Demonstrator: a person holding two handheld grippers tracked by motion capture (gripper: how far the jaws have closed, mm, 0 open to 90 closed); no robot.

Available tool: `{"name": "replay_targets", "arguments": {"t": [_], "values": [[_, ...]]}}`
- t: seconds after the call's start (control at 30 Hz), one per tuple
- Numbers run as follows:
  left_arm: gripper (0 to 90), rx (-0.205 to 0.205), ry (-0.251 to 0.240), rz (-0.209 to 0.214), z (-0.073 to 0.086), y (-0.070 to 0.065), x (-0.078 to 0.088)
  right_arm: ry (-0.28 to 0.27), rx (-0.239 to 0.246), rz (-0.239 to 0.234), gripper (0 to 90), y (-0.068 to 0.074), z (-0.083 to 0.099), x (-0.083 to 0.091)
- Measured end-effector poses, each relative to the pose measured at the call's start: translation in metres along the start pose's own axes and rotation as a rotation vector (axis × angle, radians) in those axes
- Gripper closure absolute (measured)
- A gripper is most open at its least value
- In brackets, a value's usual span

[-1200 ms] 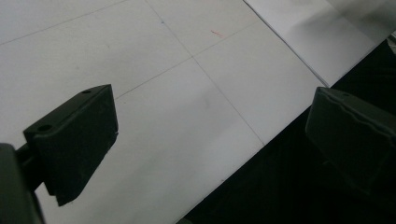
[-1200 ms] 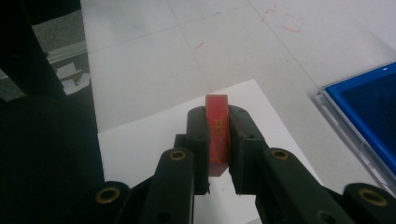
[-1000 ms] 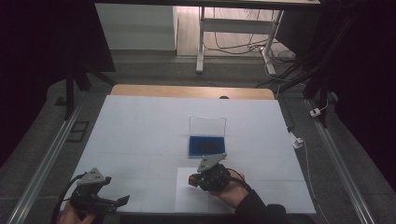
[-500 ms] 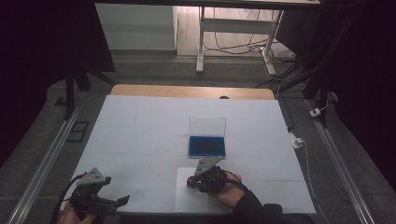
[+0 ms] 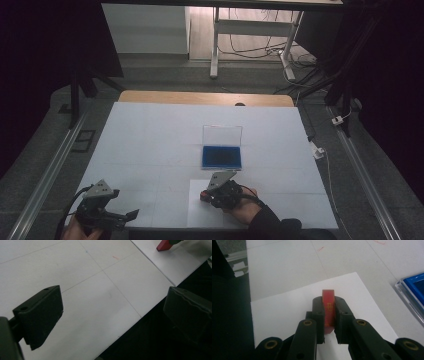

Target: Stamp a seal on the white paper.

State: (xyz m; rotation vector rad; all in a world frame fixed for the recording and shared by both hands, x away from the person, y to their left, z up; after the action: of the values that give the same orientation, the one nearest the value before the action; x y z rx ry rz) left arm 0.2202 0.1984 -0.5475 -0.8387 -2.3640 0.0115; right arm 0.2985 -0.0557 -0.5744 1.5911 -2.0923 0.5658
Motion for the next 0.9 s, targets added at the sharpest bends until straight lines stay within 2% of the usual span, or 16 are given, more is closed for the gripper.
{"name": "replay_targets", "arguments": {"t": [0.17, 0.23, 0.43, 0.67, 0.77, 0.9], "values": [[2.9, -0.001, 0.002, 0.0, 0.0, 0.0, 0.0, 0.023, 0.055, 0.029, 80.8, 0.004, -0.001, 0.0], [2.9, 0.0, 0.002, 0.001, 0.0, 0.0, 0.0, 0.028, 0.056, 0.033, 80.8, 0.005, -0.001, 0.0], [2.9, 0.008, 0.0, 0.005, 0.0, 0.001, 0.0, 0.009, -0.048, -0.007, 80.9, -0.001, 0.0, 0.0], [2.8, 0.011, 0.0, 0.006, 0.0, 0.001, 0.0, -0.012, -0.131, -0.03, 80.9, -0.005, 0.001, -0.001], [2.9, 0.011, 0.001, 0.005, 0.0, 0.001, 0.0, -0.003, -0.082, -0.024, 80.9, -0.004, 0.001, -0.001], [2.9, 0.009, 0.005, 0.005, 0.0, 0.001, -0.001, 0.019, -0.013, 0.007, 80.8, 0.0, 0.0, -0.001]]}}
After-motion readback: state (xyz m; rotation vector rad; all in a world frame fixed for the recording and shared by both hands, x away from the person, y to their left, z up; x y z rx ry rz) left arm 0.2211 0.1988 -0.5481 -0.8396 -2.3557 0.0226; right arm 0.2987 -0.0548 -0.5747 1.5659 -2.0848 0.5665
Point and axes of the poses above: each handheld gripper's, and its own axes: x roughly backward along the jaws, z roughly out of its underside, y roughly to its left, the point moved 9 cm from there along -x, roughly forward along the jaws, and after that the axes turned 14 degrees about -y, right-handed, at the moved point
